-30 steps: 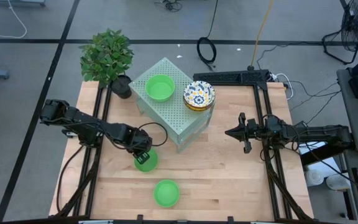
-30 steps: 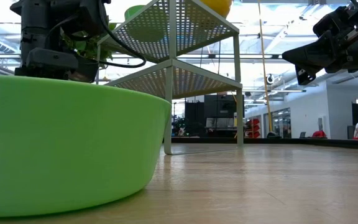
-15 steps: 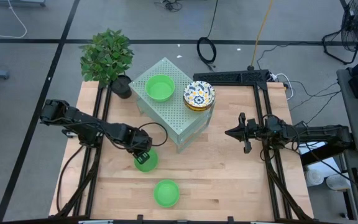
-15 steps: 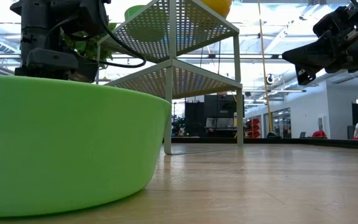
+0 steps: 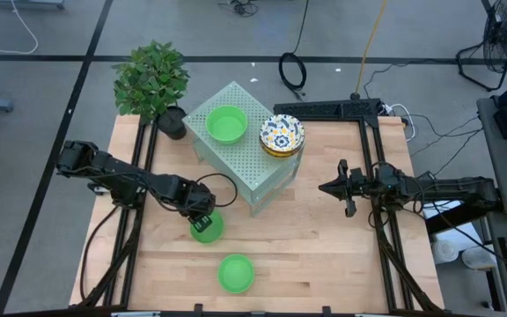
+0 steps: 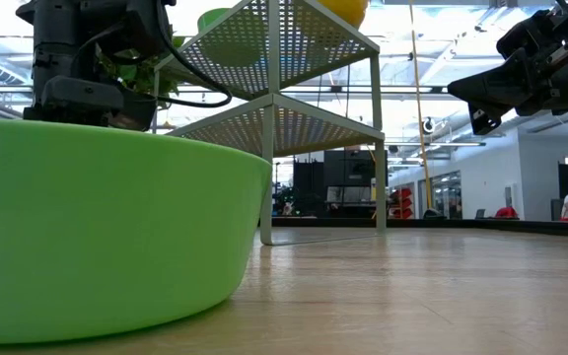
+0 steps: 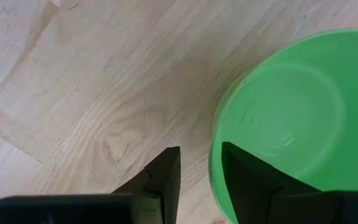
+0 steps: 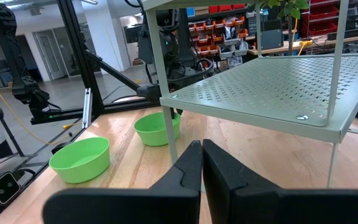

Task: Pick & Place Mini bowls
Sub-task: Stack the top green bowl on the green bowl on the shelf

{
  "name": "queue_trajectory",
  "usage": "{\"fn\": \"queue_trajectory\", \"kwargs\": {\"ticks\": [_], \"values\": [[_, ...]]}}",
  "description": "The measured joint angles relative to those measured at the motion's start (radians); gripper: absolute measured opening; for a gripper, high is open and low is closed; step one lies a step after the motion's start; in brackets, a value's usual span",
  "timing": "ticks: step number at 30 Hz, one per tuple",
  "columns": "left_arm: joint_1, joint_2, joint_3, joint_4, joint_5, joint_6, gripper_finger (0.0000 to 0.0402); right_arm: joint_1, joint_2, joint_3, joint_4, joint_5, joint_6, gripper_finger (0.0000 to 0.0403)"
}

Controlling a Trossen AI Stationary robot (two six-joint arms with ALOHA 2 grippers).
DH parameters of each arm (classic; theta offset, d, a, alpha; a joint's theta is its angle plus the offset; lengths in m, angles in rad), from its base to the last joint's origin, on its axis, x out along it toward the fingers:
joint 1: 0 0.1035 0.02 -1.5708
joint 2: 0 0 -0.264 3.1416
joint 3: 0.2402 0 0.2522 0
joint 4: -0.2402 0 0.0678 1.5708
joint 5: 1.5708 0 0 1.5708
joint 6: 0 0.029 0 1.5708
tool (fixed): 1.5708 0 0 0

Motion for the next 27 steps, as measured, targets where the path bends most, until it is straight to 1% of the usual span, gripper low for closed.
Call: {"fn": "queue_trajectory", "kwargs": {"ticks": [4,6,9,12,13,14,18,22,27], "values": [[0.0,0.0,0.0,0.0,0.0,0.0,0.0119,0.0,0.0,0.0,0.0,0.0,0.0,0.0],[0.0,0.0,0.0,0.0,0.0,0.001,0.0111,0.0,0.0,0.0,0.0,0.0,0.0,0.0],[0.0,0.0,0.0,0.0,0.0,0.006,0.0078,0.0,0.0,0.0,0.0,0.0,0.0,0.0],[0.0,0.0,0.0,0.0,0.0,0.014,0.0025,0.0,0.0,0.0,0.0,0.0,0.0,0.0],[0.0,0.0,0.0,0.001,0.001,0.014,0.0014,0.0,0.0,0.0,0.0,0.0,0.0,0.0],[0.0,0.0,0.0,0.002,0.001,0.013,0.001,0.0,0.0,0.0,0.0,0.0,0.0,0.0],[0.0,0.0,0.0,0.001,0.0,0.013,0.0019,0.0,0.0,0.0,0.0,0.0,0.0,0.0],[-0.001,0.0,0.0,0.001,0.001,0.006,0.0007,0.0,0.0,0.0,0.0,0.0,0.0,0.0],[-0.001,0.0,0.0,0.001,0.0,0.005,0.0011,0.0,0.0,0.0,0.0,0.0,0.0,0.0]]}}
